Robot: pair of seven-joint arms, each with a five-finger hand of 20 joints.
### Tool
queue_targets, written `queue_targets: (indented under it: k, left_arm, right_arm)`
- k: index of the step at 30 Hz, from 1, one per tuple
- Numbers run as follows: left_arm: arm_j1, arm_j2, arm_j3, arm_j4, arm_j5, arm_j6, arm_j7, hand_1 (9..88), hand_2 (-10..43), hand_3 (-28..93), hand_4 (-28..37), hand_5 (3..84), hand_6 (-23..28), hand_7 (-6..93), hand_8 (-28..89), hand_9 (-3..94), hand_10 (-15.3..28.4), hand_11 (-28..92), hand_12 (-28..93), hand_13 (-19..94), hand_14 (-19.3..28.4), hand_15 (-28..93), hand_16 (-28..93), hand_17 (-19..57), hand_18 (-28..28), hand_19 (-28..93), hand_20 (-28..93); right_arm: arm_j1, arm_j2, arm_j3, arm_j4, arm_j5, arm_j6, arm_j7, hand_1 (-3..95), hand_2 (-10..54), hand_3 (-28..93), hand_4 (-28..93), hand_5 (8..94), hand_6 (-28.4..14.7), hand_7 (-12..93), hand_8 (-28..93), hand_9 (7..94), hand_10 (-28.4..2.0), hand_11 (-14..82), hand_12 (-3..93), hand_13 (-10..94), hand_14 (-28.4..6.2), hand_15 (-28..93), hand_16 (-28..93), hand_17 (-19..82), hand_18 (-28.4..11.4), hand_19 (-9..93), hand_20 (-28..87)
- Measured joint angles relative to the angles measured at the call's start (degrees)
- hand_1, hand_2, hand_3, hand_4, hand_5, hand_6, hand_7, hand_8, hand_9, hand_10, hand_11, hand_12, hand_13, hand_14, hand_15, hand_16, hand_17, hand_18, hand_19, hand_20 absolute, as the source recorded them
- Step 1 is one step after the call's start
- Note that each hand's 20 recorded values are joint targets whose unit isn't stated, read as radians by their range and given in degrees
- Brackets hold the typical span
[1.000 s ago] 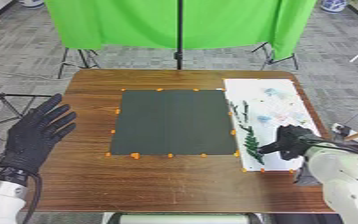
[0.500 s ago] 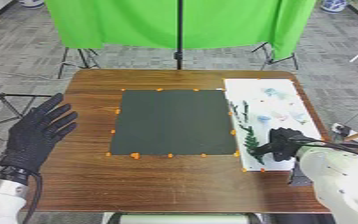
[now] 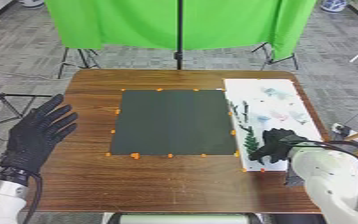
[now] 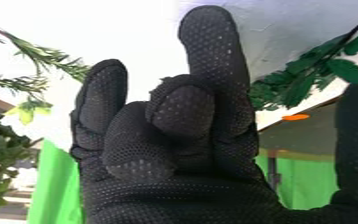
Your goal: Arrange flowers
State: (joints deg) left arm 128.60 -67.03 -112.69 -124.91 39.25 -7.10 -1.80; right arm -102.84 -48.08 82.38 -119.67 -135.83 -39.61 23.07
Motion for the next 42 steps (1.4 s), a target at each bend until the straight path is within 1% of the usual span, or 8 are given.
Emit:
queue_targets:
  k: [4,8,13,17,20,27,38,42]
  left_arm:
    - [0.0,0.0,0.12,0.0,0.0,0.01,-0.05,23.7,-4.5,69,-28.3,27.1,2.2,20.1,-11,23.1,10.8,22,16,17,13.3,33,-1,-11.3,18.6,40,8]
    - [0.0,-0.01,0.12,0.0,0.0,0.0,-0.08,23.7,-4.4,69,-28.3,27.1,2.1,20.2,-11,23.1,10.8,22,16,17,13.3,33,-1,-11.3,18.6,40,8]
    - [0.0,-0.13,0.12,0.03,0.0,-0.02,-0.25,23.7,-4.4,69,-28.3,27.4,2.4,20.1,-11,23.2,10.9,22,16,17,13.3,33,-1,-11.3,18.6,40,8]
    - [-0.1,-0.31,0.12,0.04,0.02,-0.05,-0.44,23.6,-4.3,69,-28.3,27.4,2.3,20.1,-11,23.2,10.8,22,16,17,13.3,33,-1,-11.3,18.5,40,8]
    - [-0.1,-0.47,0.12,0.04,0.05,-0.05,-0.51,23.6,-4.3,69,-28.3,27.4,2.4,20.1,-11,23.2,10.9,22,16,17,13.3,33,-1,-11.3,18.5,40,8]
    - [-0.1,-0.46,0.22,0.05,0.02,-0.04,-0.52,23.6,-4.2,69,-28.3,27.4,2.3,20.1,-11,23.2,10.9,22,16,17,13.3,34,-1,-11.3,18.6,40,8]
    - [-0.1,-0.31,0.02,0.04,0.0,-0.04,-0.39,23.7,-4.1,69,-28.3,27.4,2.3,20.2,-11,23.2,10.8,22,16,17,13.3,34,-1,-11.3,18.6,40,8]
    - [-0.1,-0.29,-0.35,-0.04,0.0,-0.04,-0.39,23.7,-4.1,69,-28.3,27.4,2.3,20.2,-11,23.2,10.8,22,16,17,13.2,34,-1,-11.3,18.6,40,8]
  right_arm:
    - [0.5,0.1,-1.2,0.0,-1.0,-0.1,1.1,29.4,-9.4,75,-28,89.6,3.1,38,-17,92.9,-10.2,50.3,33.2,82,-9.1,81,31,39,-18.3,90,23]
    - [0.4,0.1,-2.5,-0.4,-1.7,0.4,2.4,37.0,-8.4,79,-28,91.8,3.9,35,-16,93.7,-9.1,51.3,28.7,85,-7.8,79,31,41,-18.1,91,21]
    - [-0.5,-0.5,-3.1,-1.3,-1.9,0.7,2.6,39.4,-8.4,82,-28,90.8,2.7,34,0,93.7,-8.3,50.9,27.8,86,-7.2,78,31,42,-18.3,92,20]
    - [-1.6,-1.2,-3.0,-1.8,-2.2,2.0,2.3,33.4,-7.1,89,-22,86.9,1.0,49,4,93.7,-8.9,52.3,29.2,85,-7.5,80,32,41,-18.2,92,22]
    - [-3.1,-1.9,-2.6,-1.8,-2.3,4.9,1.9,30.6,-4.1,92,-19,84.8,0.4,55,6,93.7,-9.1,52.5,29.1,85,-7.5,80,31,41,-18.3,92,23]
    - [-6.9,-3.3,-1.1,-1.8,0.0,12.2,2.1,29.0,-1.6,93,-15,85.6,0.6,60,-1,93.7,-9.4,54.7,25.8,87,-7.6,79,30,42,-19.1,92,24]
    - [-8.2,-6.3,3.2,-4.3,13.4,13.7,16.9,28.5,-1.5,93,-12,88.5,0.6,60,-10,93.7,-9.8,57.7,23.1,89,-7.4,80,30,45,-20.3,93,25]
    - [-7.7,-6.5,4.5,-7.1,14.7,13.7,19.5,28.7,-1.7,93,-12,89.1,0.5,59,-11,93.7,-9.8,58.2,22.8,89,-7.2,80,30,45,-20.5,93,25]
